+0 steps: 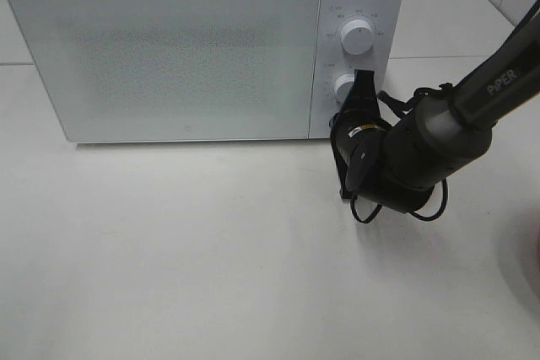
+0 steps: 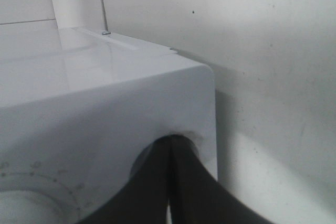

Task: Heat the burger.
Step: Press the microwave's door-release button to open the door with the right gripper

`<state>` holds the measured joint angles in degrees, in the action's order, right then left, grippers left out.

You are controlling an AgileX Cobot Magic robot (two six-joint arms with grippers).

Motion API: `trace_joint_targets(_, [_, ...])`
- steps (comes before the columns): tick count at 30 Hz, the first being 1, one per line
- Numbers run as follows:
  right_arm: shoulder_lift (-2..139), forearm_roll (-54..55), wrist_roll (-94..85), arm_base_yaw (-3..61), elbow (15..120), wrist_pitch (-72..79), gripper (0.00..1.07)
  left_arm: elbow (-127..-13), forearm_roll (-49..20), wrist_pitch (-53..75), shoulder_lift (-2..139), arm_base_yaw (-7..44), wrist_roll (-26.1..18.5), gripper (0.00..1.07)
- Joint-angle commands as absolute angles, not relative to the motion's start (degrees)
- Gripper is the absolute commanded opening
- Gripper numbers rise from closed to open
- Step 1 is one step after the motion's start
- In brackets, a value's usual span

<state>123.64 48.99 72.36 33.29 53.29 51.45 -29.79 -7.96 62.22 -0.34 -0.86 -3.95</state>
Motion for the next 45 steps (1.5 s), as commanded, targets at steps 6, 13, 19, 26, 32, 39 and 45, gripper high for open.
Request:
trace_joint_targets(6, [123.3, 45.95, 73.97, 32.03, 58.56, 61.42, 0.0, -29.56, -8.31, 61.42, -1.26, -0.63, -4.13, 0.86])
trace_joint_targets(13, [123.3, 44.98, 76.43, 32.03, 60.05, 61.13, 0.0, -29.56, -8.31, 61.42, -1.26, -0.63, -4.13, 0.86])
trace_joint_targets(19, [123.3, 43.2, 77.58, 32.03, 61.13, 60.96, 0.0, -29.56, -8.31, 61.42, -1.26, -0.63, -4.13, 0.86])
trace_joint_targets(26, [123.3, 42.8, 77.52, 32.09, 61.13, 60.16, 0.0, -29.56, -8.31, 61.42, -1.26, -0.63, -4.13, 0.86])
trace_joint_targets(32, [123.07, 42.86, 76.72, 33.0, 59.64, 60.33, 0.0, -29.56, -8.31, 61.42, -1.26, -0.63, -4.13, 0.86])
trace_joint_targets(39, [123.07, 43.14, 77.01, 34.21, 57.52, 59.93, 0.0, -29.56, -8.31, 61.42, -1.26, -0.63, -4.13, 0.86])
trace_joint_targets(45, [122.33, 43.2, 76.95, 34.21, 55.41, 55.75, 0.0, -29.56, -8.31, 61.42, -1.26, -0.63, -4.13, 0.86])
